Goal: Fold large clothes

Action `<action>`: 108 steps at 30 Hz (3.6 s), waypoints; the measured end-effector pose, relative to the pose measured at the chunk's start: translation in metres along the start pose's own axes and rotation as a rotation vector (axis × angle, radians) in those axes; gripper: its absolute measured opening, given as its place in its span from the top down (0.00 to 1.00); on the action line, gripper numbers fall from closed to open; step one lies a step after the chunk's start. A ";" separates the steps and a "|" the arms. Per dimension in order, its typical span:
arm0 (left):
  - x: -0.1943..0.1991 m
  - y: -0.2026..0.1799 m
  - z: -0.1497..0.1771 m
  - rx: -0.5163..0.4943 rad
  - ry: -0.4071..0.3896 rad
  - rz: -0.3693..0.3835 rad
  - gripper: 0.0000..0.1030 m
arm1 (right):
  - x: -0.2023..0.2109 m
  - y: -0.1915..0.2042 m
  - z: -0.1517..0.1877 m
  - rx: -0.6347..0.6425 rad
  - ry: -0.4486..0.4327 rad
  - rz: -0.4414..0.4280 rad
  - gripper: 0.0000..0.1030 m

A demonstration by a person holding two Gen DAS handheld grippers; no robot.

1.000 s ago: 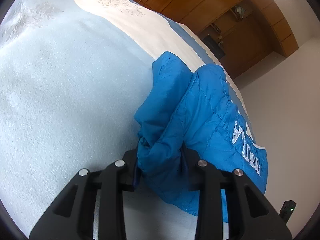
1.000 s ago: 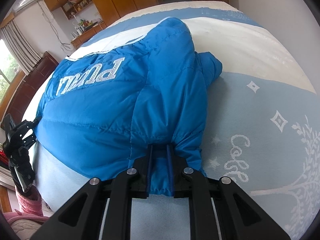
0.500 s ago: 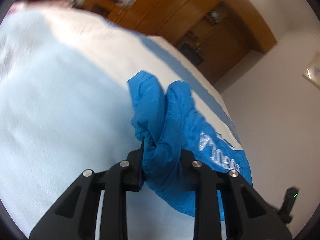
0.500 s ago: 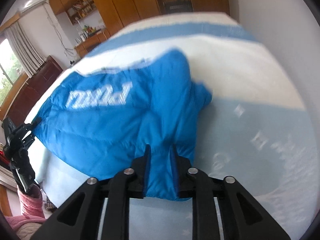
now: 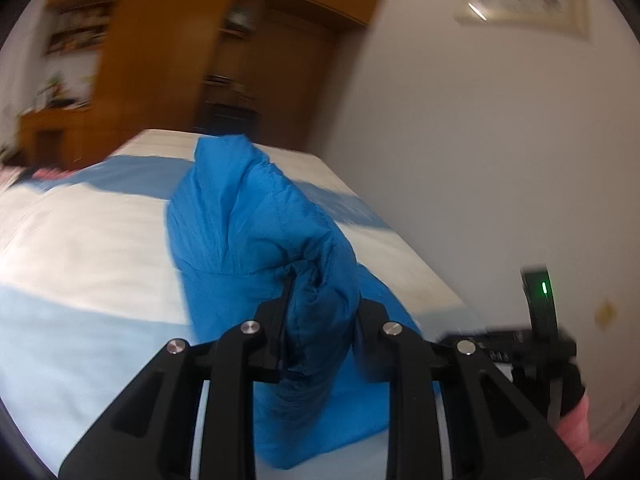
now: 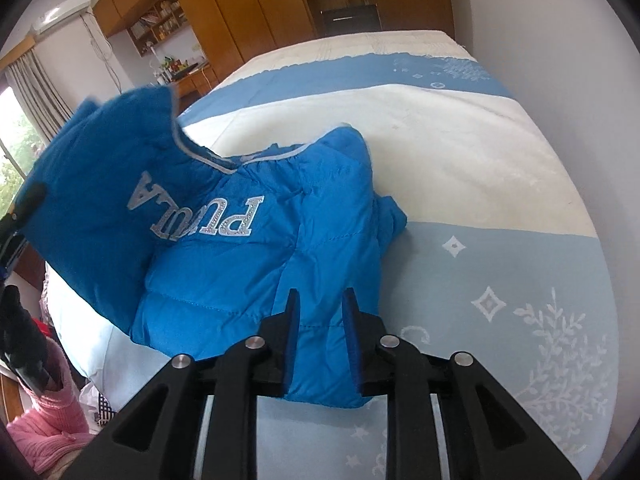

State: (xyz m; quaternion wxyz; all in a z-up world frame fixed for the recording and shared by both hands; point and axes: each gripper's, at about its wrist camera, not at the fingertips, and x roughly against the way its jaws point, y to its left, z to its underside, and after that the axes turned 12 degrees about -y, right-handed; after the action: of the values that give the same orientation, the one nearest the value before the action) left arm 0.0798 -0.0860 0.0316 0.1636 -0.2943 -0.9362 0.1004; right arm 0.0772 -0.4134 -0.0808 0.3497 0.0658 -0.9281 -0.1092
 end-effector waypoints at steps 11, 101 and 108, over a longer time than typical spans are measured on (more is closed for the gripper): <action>-0.081 -0.018 0.052 0.022 0.212 0.083 0.79 | 0.000 -0.002 0.003 0.006 0.026 -0.026 0.79; -0.064 0.115 0.011 0.214 0.202 -0.260 0.56 | -0.034 0.127 -0.132 0.164 0.009 -0.302 0.90; -0.092 0.079 0.010 0.159 0.243 -0.168 0.56 | -0.013 0.072 -0.131 0.069 -0.016 -0.241 0.90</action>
State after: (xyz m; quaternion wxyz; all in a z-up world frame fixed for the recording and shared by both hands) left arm 0.1879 -0.0768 -0.0223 0.3060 -0.2111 -0.9200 0.1237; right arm 0.1702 -0.3615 0.0244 0.3243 0.1881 -0.9194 -0.1187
